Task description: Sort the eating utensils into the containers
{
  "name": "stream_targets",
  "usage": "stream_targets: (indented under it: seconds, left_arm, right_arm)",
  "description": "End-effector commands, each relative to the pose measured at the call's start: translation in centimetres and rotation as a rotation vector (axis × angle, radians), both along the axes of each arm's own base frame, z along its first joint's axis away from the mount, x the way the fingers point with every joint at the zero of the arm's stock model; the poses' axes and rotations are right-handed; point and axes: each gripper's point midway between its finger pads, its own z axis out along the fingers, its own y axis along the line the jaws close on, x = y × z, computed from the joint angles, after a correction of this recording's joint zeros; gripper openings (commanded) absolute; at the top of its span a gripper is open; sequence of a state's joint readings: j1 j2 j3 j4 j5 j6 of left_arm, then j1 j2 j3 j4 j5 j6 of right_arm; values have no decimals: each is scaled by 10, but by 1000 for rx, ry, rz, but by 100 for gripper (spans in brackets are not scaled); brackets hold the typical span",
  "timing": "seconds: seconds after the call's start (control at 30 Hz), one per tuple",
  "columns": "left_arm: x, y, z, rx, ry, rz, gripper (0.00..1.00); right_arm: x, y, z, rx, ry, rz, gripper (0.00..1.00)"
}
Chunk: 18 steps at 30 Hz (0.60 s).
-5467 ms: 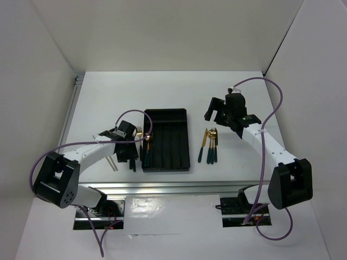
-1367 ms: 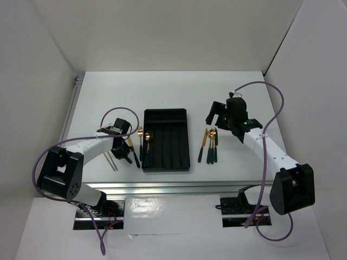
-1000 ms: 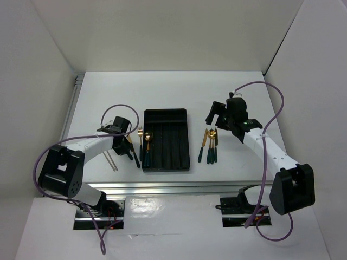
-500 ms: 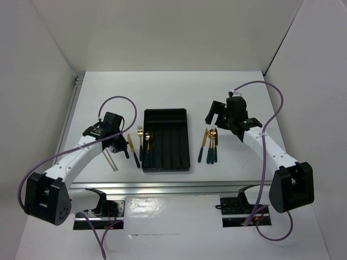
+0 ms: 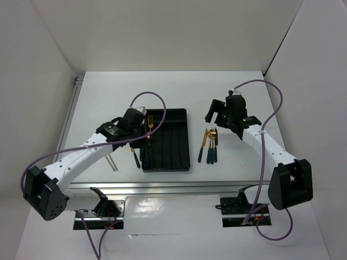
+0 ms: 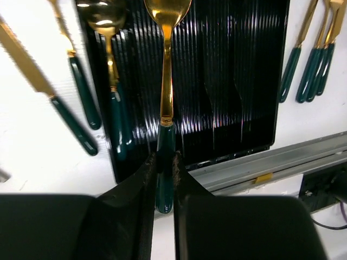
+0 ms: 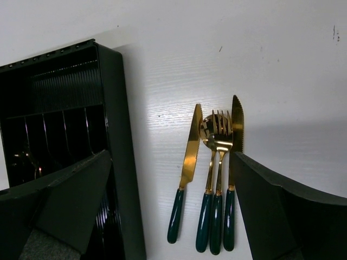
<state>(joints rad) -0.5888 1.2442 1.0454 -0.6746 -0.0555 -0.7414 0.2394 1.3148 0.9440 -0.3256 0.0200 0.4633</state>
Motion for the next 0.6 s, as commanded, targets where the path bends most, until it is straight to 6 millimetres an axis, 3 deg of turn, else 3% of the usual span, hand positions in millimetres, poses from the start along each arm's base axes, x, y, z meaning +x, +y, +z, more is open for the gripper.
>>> stream_targets:
  seconds: [0.0,0.2,0.57]
  left_arm:
    - [5,-23,-13,-29,13,-36,0]
    - [11,-38,-27,-38,31,-22,0]
    - [14,-38,-80,74,151,90,0]
  right_arm:
    - [11,-4,19,6,-54,-32,100]
    - [8,-8,19,-6,-56,-48,100]
    - [2,-10,11,-11,-39,-47,100]
